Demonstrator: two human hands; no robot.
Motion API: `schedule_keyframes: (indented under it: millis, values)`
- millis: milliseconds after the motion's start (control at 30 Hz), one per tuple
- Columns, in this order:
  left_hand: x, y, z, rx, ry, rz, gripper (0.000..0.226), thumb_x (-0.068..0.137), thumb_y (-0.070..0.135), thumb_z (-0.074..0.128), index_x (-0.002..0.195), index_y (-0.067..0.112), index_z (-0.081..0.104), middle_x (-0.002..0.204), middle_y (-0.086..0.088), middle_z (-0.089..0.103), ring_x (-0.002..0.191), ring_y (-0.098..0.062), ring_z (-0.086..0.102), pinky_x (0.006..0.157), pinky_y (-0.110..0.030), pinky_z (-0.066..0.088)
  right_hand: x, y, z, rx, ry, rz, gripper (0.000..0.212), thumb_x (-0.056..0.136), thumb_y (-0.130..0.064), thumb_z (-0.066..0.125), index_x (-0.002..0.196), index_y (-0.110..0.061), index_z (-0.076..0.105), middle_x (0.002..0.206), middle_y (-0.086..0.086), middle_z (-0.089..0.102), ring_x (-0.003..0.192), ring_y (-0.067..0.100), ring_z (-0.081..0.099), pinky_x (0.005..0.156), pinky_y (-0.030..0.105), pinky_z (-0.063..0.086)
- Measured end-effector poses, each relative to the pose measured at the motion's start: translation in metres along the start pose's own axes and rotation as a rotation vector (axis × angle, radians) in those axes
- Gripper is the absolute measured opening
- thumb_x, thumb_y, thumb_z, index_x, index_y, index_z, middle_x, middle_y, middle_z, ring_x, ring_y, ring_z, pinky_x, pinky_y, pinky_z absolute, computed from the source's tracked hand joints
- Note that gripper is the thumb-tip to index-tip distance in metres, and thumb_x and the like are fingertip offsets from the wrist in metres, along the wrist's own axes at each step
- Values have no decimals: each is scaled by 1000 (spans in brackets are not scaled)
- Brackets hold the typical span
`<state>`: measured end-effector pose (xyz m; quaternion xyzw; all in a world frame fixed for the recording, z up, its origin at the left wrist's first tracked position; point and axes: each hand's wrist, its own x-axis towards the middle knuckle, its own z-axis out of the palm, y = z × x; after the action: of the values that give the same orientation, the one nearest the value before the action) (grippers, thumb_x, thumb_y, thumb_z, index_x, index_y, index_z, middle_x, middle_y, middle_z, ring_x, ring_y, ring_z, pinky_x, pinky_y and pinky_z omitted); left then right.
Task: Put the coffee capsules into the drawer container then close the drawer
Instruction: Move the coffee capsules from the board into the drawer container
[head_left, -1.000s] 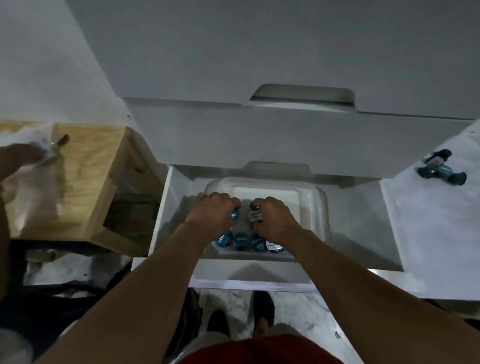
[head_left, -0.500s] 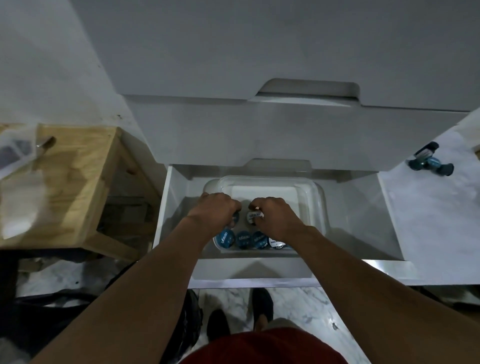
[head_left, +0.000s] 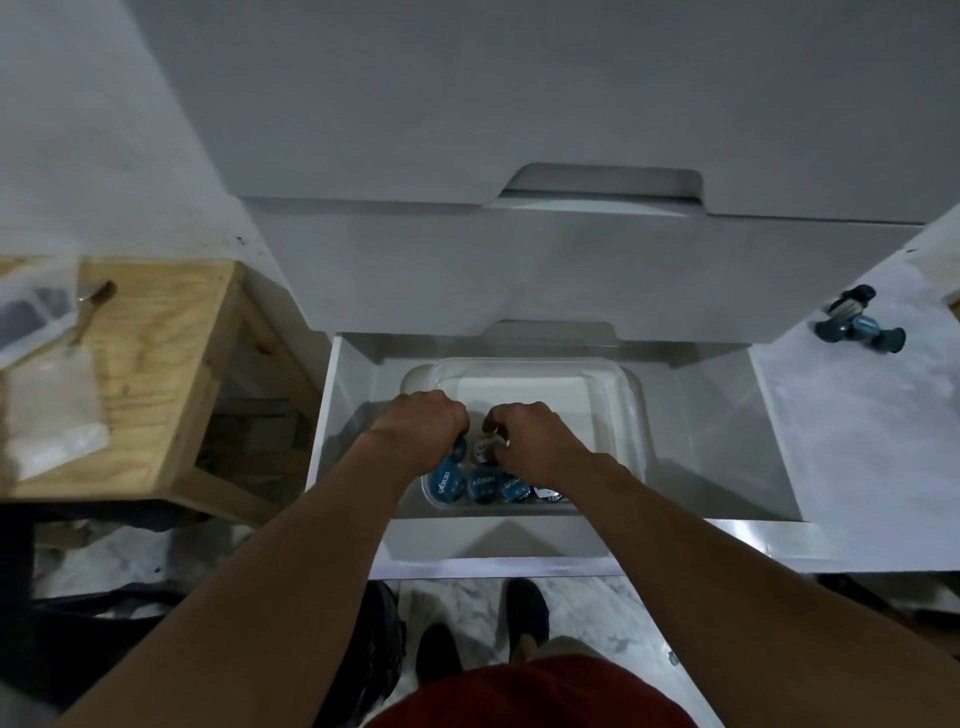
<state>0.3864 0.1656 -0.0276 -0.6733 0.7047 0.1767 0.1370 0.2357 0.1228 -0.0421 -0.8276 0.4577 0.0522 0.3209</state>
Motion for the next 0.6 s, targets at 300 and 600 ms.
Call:
schedule_keyframes:
  millis: [300, 600]
  values:
    - [-6, -3, -2, -25, -8, 20, 34, 90, 19, 60, 123, 19, 59, 120, -9, 62, 104, -26, 60, 89, -36, 47, 0, -3, 1, -16, -12, 25, 42, 86, -16, 64, 127, -14, 55, 119, 14, 62, 104, 28, 60, 92, 36, 51]
    - [-20, 18, -32, -123, 305, 99, 32, 95, 29, 49, 124, 17, 55, 124, -8, 58, 109, -26, 57, 92, -41, 49, -34, 14, -50, -108, 291, 139, 30, 89, -27, 58, 117, -15, 61, 118, 11, 65, 108, 30, 60, 93, 38, 49]
